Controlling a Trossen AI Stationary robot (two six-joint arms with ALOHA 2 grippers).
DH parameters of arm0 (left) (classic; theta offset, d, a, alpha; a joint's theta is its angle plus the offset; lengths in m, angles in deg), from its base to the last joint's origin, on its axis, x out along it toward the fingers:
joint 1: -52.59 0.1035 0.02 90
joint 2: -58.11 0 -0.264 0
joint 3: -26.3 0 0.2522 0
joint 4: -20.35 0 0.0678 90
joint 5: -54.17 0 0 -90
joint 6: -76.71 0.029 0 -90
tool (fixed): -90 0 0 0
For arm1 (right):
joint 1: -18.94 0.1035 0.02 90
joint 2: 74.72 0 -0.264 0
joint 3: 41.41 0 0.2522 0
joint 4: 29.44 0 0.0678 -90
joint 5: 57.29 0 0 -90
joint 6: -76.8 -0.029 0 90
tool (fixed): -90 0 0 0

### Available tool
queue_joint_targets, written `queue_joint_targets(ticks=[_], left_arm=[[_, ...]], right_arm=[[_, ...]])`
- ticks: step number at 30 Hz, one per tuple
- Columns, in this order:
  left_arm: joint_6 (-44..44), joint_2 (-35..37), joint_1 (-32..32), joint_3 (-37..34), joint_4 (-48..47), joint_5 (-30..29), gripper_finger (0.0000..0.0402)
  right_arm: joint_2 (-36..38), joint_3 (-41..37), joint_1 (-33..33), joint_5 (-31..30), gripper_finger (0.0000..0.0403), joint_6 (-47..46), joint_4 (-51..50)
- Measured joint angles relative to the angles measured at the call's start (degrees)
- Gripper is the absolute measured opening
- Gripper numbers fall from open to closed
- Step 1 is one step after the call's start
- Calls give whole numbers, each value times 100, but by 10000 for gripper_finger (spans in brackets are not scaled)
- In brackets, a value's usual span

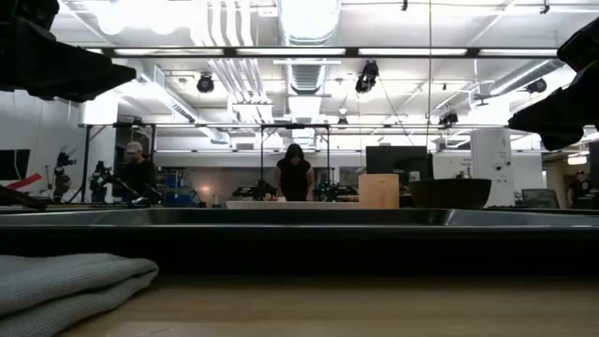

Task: Set up tray
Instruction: Put the orange mug on the black serving tray

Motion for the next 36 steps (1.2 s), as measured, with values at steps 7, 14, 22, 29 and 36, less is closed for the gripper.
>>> queue_joint_targets(ticks=[7, 14, 22, 29, 36], left_arm=[[0, -2, 0, 0, -2, -2, 187], [0, -1, 0, 0, -1, 0, 187], [0, -2, 0, 0, -2, 0, 187], [0, -2, -1, 0, -1, -1, 187], [0, 0, -1, 0, -1, -1, 187]], right_arm=[[1, 0, 0, 0, 82, 2, 0], [0, 0, 0, 0, 72, -1, 0], [0, 0, 0, 0, 71, 0, 0], [-1, 0, -2, 1, 80, 1, 0], [1, 0, -4, 0, 78, 2, 1]])
